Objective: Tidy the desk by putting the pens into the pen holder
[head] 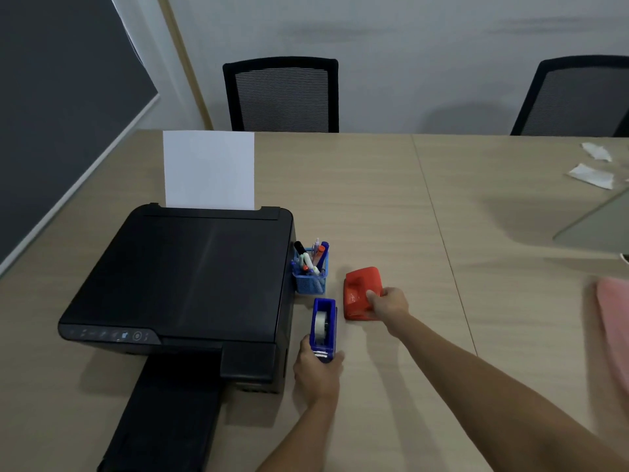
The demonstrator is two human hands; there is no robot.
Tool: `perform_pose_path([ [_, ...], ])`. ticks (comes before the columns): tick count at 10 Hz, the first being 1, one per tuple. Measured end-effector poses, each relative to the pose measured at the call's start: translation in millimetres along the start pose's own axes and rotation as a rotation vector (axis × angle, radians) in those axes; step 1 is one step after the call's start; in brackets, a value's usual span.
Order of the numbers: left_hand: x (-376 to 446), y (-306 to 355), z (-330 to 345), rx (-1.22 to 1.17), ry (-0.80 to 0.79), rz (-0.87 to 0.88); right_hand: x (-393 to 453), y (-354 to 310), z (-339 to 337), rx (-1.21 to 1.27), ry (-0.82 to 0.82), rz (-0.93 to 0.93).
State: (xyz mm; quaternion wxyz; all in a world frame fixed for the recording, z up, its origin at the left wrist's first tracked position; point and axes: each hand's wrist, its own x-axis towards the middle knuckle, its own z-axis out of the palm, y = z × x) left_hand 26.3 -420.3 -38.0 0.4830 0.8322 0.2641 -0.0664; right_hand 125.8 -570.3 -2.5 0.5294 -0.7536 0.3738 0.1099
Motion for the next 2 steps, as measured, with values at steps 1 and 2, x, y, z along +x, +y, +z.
perform_pose_path([
  [1,2.6,0.7,-4.0,0.005,-0.046,-0.028,-12.7,-5.1,-8.6,-0.108,0.019,-0.052],
  [2,-6.1,14.8,-14.0,0.088,-0.063,0.047,-28.2,-19.1,-22.1,-0.111,0.114,-0.060],
])
